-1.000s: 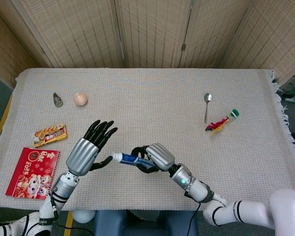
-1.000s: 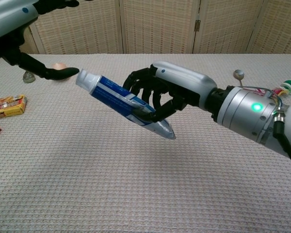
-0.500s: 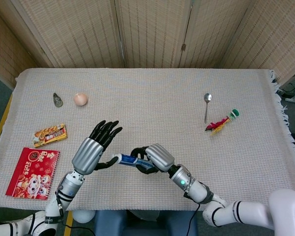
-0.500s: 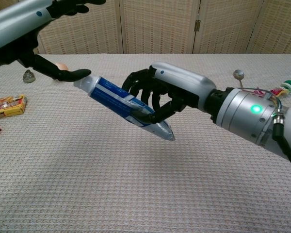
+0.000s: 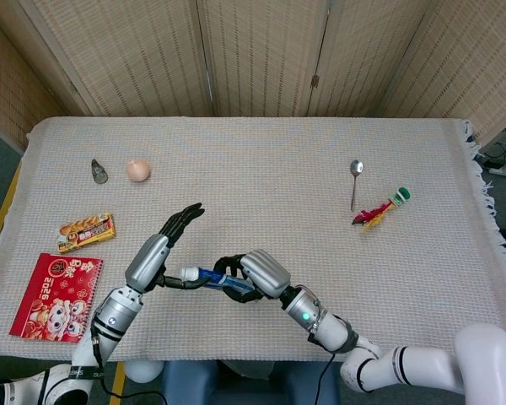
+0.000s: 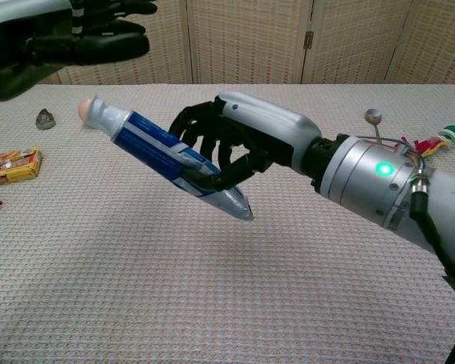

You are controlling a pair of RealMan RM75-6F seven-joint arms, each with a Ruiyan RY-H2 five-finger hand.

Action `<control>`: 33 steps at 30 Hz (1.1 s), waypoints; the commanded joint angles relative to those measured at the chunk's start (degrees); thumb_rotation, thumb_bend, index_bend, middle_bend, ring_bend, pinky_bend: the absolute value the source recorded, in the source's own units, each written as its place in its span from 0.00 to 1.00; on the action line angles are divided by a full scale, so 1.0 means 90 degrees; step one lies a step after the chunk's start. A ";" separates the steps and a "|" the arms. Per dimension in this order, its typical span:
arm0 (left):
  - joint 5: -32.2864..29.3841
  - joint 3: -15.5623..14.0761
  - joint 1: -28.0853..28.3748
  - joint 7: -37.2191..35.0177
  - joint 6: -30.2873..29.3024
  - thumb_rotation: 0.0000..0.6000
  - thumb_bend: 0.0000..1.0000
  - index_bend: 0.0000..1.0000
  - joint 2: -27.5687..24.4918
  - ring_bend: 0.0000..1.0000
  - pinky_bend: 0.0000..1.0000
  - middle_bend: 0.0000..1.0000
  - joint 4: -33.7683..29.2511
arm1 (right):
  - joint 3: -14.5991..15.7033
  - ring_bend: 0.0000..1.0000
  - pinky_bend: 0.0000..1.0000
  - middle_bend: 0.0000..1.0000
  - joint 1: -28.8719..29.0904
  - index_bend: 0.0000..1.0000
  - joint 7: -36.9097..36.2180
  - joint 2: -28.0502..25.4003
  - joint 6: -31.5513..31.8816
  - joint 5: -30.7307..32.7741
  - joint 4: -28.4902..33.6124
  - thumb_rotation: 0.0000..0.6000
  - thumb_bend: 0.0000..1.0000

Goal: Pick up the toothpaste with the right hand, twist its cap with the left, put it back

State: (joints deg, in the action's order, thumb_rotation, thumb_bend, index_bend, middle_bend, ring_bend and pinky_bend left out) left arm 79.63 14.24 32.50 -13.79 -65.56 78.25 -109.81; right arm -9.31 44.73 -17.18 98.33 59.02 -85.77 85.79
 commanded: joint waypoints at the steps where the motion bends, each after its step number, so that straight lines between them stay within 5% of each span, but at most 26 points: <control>1: 0.0000 0.0038 0.0053 -0.0130 0.0026 0.26 0.12 0.06 -0.0006 0.03 0.00 0.05 -0.0073 | -0.0116 0.62 0.60 0.60 0.0049 0.71 0.0287 0.0073 -0.0087 0.0208 0.0155 1.00 0.81; 9: 0.0168 0.0003 0.0095 0.0513 -0.0345 0.01 0.07 0.07 0.0349 0.01 0.00 0.05 0.0179 | -0.0255 0.62 0.61 0.60 0.0059 0.72 0.0673 0.0118 -0.0150 0.0540 0.0440 1.00 0.82; 33: 0.0520 -0.0369 0.0271 0.1822 -0.0449 0.00 0.08 0.07 0.0760 0.00 0.00 0.05 0.0717 | -0.0424 0.63 0.62 0.62 0.0073 0.74 0.1253 0.0229 -0.0081 0.0828 0.0737 1.00 0.83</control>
State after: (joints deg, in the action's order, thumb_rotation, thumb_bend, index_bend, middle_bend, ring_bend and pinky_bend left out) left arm 84.28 10.95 34.89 2.56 -69.63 85.04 -103.40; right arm -13.06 45.38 -5.96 100.32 58.23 -78.38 92.37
